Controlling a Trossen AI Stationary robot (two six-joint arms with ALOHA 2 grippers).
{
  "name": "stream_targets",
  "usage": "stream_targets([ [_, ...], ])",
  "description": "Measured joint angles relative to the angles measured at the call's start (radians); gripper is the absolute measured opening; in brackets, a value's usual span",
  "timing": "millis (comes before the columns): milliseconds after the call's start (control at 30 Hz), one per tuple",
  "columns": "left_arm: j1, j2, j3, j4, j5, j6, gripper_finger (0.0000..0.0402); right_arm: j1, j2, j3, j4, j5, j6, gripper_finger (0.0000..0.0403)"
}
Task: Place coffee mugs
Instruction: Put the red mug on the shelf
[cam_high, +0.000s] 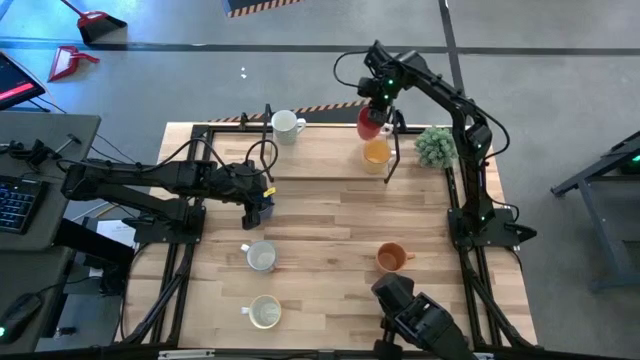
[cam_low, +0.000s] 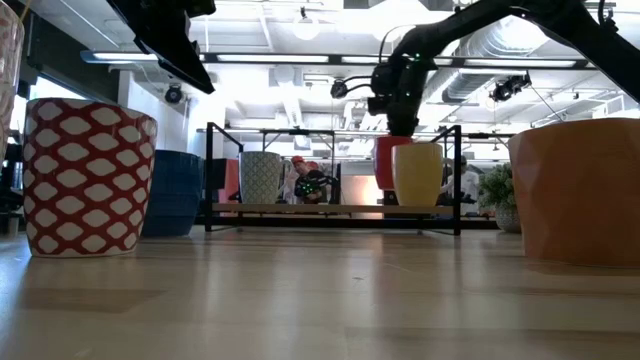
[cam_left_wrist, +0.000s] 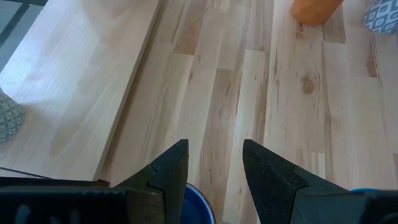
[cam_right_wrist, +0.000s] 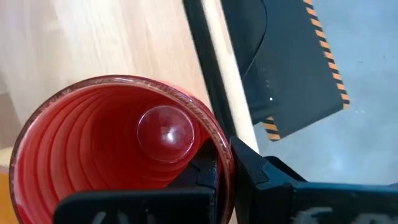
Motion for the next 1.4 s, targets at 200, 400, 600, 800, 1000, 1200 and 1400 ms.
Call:
stream_targets([
  [200, 0.000, 0.000, 0.000, 0.000, -0.008, 0.007, 0.0140, 0.005, 0.035, 0.000, -0.023, -0.026, 0.040, 0.0000],
  [400, 0.000, 0.000, 0.000, -0.003, -0.011, 0.009, 0.0140, 0.034, 0.060, 0.000, -0.018, 0.002, 0.016, 0.0000],
  [600, 0.000, 0.000, 0.000, -0.003, -0.019, 0.009, 0.0140, 0.041, 0.072, 0.000, -0.014, 0.000, 0.015, 0.0000],
  [800, 0.000, 0.000, 0.000, -0.003, -0.019, 0.008, 0.0140, 0.038, 0.073, 0.000, -0.017, 0.001, 0.016, 0.0000],
  [1000, 0.000, 0.000, 0.000, -0.004, -0.019, 0.008, 0.0140, 0.038, 0.073, 0.000, -0.023, 0.001, 0.014, 0.0000],
  [1200, 0.000, 0.000, 0.000, -0.004, -0.019, 0.008, 0.0140, 0.039, 0.073, 0.000, -0.023, -0.006, 0.020, 0.0013],
  [1400, 0.000, 0.000, 0.000, -0.004, -0.019, 0.008, 0.0140, 0.038, 0.073, 0.000, -0.021, -0.009, 0.037, 0.0033],
])
